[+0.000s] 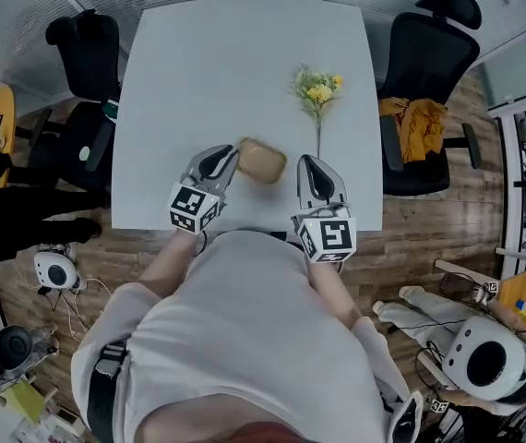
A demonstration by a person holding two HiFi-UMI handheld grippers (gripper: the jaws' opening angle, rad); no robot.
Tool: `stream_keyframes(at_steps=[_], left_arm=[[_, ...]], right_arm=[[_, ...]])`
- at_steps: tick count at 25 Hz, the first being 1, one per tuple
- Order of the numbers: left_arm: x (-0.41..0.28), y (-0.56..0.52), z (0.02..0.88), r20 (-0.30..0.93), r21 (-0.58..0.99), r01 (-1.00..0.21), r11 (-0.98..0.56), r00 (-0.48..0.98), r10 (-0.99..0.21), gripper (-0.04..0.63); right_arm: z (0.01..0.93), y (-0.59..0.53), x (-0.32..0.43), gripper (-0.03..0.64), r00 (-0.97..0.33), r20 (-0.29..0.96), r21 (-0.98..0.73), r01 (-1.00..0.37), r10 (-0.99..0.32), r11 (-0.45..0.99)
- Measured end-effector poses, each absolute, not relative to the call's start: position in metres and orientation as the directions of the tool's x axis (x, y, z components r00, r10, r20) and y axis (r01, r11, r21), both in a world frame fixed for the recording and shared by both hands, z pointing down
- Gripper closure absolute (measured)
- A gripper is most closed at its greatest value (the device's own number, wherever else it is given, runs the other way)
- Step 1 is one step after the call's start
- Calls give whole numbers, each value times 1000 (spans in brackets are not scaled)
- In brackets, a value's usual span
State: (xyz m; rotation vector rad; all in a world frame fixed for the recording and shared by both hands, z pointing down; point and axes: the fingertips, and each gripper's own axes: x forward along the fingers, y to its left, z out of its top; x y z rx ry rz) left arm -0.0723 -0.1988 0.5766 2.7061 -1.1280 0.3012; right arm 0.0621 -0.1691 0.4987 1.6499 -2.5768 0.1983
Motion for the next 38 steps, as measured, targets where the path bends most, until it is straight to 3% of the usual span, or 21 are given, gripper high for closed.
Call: stream_keyframes(at_steps=[1,9,24,26,31,34,38], left_arm=[[-70,-200,582,279,104,-709,-697,694,-664,501],[-53,-203,623,398,201,-644,-738,742,-539,351],[-45,-233,689,584,83,-590,-803,682,-441,356],[-49,-237,698,599,63,-596,-800,664,-447,404],[-53,-243,722,660,52,-585,-810,629,-412,417],[-54,-248,730,679,38,-575,-817,615,-401,472],[-53,-255,743,709,32,-553,-833,600,-371,472]], right_arm=[[500,-169,64,609,-417,135,-71,-909,-899,411],[505,-166,70,609,-401,145,-78,-916,-905,393],[512,-164,89,609,-349,166,-88,-937,-922,339],[514,-163,92,609,-338,170,-90,-941,-926,327],[516,-163,102,609,-314,175,-98,-949,-933,301],[518,-161,103,609,-308,178,-101,-950,-935,294],[520,-160,104,609,-305,183,-102,-952,-935,290]])
